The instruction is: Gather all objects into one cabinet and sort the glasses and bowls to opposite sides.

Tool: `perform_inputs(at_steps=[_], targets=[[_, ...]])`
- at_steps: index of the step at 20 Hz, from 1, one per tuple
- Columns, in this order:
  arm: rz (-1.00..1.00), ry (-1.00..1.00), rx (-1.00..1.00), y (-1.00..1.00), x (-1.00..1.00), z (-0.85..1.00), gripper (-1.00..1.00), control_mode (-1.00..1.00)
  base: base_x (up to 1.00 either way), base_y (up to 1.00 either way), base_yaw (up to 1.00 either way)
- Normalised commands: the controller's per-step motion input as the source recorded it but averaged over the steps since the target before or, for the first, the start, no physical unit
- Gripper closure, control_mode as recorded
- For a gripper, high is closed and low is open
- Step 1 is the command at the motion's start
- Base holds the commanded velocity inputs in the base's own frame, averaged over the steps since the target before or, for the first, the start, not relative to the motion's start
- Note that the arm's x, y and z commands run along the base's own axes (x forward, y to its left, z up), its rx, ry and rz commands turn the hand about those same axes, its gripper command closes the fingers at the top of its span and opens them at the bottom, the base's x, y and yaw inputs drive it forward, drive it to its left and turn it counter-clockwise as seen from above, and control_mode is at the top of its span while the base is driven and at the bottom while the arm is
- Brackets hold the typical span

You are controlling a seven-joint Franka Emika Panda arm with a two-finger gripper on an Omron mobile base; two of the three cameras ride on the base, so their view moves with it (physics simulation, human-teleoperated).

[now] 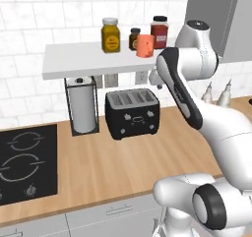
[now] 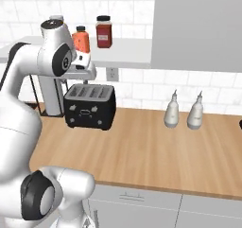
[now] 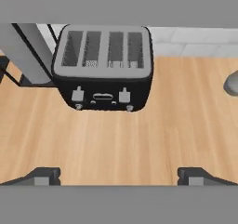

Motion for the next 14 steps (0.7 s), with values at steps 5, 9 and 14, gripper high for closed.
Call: perform_inputs(at_steps=[5,9,14], targets=[[0.0,-0.05,-0.07,0.12,0.0,0.96,-1.0,-1.0,0.0,0.0,0.0],[0.0,0.0,-0.05,0.0,0.0,0.62,-1.0,-1.0,0.0,0.0,0.0],[0.0,0.0,0.0,0.0,0.0,0.16,-1.0,-1.0,0.0,0.0,0.0]])
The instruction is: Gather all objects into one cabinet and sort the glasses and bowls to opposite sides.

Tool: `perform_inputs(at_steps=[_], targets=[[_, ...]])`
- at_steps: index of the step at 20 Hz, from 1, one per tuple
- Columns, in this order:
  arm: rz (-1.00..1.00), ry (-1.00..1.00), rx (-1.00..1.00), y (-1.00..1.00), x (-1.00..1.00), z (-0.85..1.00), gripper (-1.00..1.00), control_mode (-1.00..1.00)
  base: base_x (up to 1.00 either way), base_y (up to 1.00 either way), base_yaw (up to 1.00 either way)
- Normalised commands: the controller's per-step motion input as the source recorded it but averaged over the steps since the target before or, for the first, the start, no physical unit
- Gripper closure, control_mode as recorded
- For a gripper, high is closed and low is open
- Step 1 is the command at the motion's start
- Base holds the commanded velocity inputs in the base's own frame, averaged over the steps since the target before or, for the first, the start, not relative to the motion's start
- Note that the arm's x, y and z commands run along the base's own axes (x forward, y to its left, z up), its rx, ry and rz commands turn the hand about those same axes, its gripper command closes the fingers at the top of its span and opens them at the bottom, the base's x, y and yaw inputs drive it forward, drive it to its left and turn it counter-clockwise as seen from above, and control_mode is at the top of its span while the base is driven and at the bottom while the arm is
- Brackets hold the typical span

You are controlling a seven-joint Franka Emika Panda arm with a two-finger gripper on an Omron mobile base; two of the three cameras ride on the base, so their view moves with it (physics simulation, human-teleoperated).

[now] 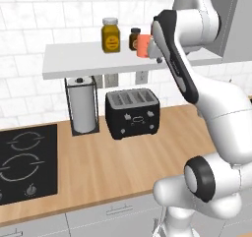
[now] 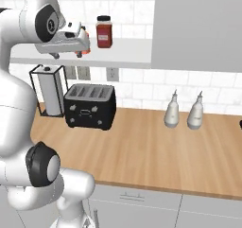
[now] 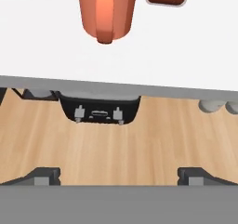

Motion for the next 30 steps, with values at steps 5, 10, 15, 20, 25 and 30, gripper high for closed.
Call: perform_inputs(at_steps=[5,10,15,20,25,30], targets=[[0.0,0.0,0.0,0.0,0.0,0.0,-1.0,-1.0,0.0,0.0,0.0],[0.0,0.0,-0.02,0.09,0.0,0.0,-1.0,-1.0,0.0,0.0,0.0],[-0.01,0.01,-0.02,0.39,0.13,0.0,-1.0,-1.0,0.0,0.0,0.0],[0.0,0.01,0.0,0.12,0.09,0.0,-1.0,-1.0,0.0,0.0,0.0],[-0.01,0.0,0.0,0.0,0.05,0.0,-1.0,-1.0,0.0,0.0,0.0],[-0.09,-0.05,0.03,0.0,0.22,0.0,-1.0,-1.0,0.0,0.0,0.0]])
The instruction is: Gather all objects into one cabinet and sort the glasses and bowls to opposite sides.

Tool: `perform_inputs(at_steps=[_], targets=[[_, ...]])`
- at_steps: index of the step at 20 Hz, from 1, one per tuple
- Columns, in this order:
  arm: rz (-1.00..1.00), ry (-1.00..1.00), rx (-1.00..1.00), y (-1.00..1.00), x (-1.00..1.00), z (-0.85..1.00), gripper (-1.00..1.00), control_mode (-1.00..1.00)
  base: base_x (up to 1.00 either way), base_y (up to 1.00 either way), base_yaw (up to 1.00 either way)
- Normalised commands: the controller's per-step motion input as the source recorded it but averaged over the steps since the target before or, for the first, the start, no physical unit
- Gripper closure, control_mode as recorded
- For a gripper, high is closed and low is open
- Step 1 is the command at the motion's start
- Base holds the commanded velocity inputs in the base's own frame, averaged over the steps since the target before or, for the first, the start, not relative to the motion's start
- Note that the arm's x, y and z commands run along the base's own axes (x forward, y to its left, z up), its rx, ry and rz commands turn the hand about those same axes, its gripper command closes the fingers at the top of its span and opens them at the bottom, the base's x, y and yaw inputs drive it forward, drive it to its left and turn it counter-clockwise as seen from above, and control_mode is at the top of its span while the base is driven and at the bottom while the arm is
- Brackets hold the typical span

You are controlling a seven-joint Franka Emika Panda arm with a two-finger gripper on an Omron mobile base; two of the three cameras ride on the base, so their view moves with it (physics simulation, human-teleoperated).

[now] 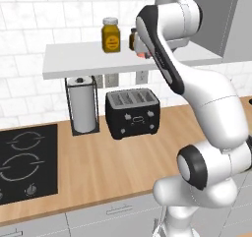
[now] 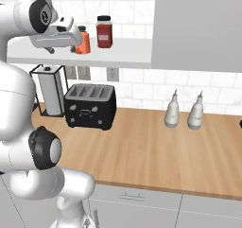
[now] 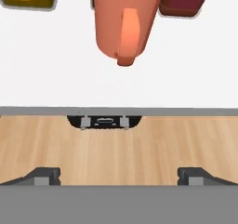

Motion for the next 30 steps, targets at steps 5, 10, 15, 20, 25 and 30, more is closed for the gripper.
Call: perform_inputs(at_steps=[5,10,15,20,25,30], targets=[[-0.06,-0.01,0.0,0.0,0.17,0.0,-1.0,-1.0,0.0,0.0,0.0],[-0.01,0.0,0.0,0.0,0.0,0.0,-1.0,-1.0,0.0,0.0,0.0],[0.0,-0.21,0.01,0.0,0.1,0.0,-1.0,-1.0,0.0,0.0,0.0],[0.0,-0.3,0.05,0.0,0.16,0.01,-1.0,-1.0,0.0,0.0,0.0],[0.0,-0.04,0.01,0.0,0.12,0.0,-1.0,-1.0,0.0,0.0,0.0],[-0.05,-0.02,0.02,0.0,0.23,0.0,-1.0,-1.0,0.0,0.0,0.0]])
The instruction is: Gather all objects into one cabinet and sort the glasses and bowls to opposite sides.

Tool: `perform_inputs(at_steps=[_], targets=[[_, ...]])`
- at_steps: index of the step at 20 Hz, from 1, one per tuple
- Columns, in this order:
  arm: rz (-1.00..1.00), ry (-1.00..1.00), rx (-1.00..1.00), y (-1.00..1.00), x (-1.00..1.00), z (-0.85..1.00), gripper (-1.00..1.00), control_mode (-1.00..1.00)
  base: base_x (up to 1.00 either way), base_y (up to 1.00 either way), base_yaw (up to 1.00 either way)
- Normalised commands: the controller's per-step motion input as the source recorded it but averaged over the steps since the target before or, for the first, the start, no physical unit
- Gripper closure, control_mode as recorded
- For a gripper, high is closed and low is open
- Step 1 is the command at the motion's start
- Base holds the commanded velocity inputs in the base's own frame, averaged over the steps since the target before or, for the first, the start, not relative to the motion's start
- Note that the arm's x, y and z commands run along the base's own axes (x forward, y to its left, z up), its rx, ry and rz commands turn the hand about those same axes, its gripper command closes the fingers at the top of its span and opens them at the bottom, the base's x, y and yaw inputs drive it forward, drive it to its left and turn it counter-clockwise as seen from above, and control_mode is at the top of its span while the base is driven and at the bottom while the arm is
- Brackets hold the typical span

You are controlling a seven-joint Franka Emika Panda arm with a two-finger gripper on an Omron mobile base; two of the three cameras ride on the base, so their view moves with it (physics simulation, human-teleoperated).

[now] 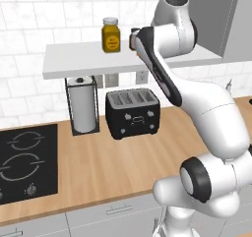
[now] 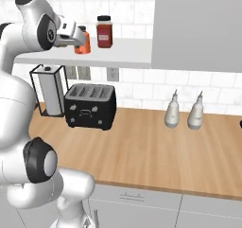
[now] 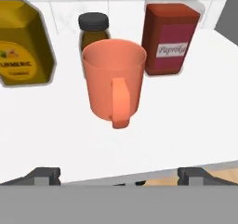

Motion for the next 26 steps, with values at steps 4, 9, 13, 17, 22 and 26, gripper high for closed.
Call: perform_inputs(at_steps=[4,9,13,17,22,26], targets=[[-0.06,-0.03,0.01,0.0,0.34,0.0,-1.0,-1.0,0.0,0.0,0.0],[-0.04,-0.01,0.0,0.0,0.27,0.0,-1.0,-1.0,0.0,0.0,0.0],[0.0,0.0,0.0,0.0,0.12,0.0,-1.0,-1.0,0.0,0.0,0.0],[0.0,0.0,0.0,0.01,0.12,-0.02,-1.0,-1.0,0.0,0.0,0.0],[0.0,0.0,0.0,0.02,0.32,-0.01,-1.0,-1.0,0.0,0.0,0.0],[0.0,0.0,0.0,0.04,0.22,-0.04,-1.0,-1.0,0.0,0.0,0.0]])
